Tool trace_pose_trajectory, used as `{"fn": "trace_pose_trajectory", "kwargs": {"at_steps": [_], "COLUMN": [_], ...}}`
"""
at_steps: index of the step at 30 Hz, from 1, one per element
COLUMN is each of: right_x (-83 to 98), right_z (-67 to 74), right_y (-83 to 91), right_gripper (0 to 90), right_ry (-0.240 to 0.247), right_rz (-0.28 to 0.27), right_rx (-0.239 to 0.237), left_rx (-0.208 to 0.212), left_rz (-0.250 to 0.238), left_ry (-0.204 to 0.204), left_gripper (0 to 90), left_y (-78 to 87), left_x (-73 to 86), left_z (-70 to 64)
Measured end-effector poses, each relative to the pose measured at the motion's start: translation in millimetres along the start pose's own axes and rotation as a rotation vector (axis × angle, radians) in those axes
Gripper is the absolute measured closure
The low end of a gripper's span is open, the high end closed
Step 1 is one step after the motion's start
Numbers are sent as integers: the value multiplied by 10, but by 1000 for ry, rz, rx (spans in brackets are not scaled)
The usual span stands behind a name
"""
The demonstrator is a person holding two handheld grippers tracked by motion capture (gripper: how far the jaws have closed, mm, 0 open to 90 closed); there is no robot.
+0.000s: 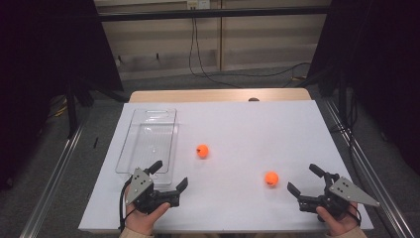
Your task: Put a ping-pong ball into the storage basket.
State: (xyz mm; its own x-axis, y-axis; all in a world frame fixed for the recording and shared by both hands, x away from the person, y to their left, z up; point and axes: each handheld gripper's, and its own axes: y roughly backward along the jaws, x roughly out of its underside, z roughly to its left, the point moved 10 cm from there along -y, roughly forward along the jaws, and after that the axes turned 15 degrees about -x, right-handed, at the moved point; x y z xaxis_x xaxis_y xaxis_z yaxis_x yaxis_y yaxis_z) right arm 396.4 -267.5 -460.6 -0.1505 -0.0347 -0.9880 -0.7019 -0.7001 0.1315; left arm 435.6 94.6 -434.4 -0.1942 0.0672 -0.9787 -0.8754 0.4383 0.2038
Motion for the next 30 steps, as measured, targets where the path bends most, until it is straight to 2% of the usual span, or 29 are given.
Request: {"fn": "trace_pose_trajectory", "kwargs": {"at_steps": [2,3,7,15,18,19,20,21,24,25,26,27,30], "right_x": [-1,-2,-9,-14,-27,-27,-23,-23,-28,-28,-28,-29,-33], "right_z": [-6,-5,-3,-2,-4,-3,0,0,0,1,2,3,15], "right_y": [1,2,3,4,3,1,1,1,2,2,1,0,-4], "right_gripper": [29,29,31,30,30,30,30,30,30,30,30,30,30], "right_ry": [-1,-6,2,11,13,13,9,8,10,10,15,16,18], "right_rz": [0,-1,-2,2,-5,-5,-3,-3,-5,-5,-4,-4,-4], "right_rx": [3,5,1,-6,3,1,0,0,-1,-2,-5,-3,-11], "left_rx": [1,2,11,19,24,33,34,37,28,39,30,30,31], "left_rz": [2,3,8,20,22,27,21,25,29,28,30,33,36], "left_ry": [9,-4,-13,-2,-11,-31,0,-21,-1,-9,-1,-14,-10], "left_gripper": [9,10,11,11,12,11,11,11,12,12,13,13,13], "left_y": [-11,-20,-45,-105,-131,-133,-146,-153,-183,-192,-204,-213,-241], "left_x": [-3,-3,3,19,15,22,13,20,20,23,23,29,38], "left_z": [-32,-39,-81,-190,-234,-238,-270,-268,-306,-317,-325,-321,-355]}}
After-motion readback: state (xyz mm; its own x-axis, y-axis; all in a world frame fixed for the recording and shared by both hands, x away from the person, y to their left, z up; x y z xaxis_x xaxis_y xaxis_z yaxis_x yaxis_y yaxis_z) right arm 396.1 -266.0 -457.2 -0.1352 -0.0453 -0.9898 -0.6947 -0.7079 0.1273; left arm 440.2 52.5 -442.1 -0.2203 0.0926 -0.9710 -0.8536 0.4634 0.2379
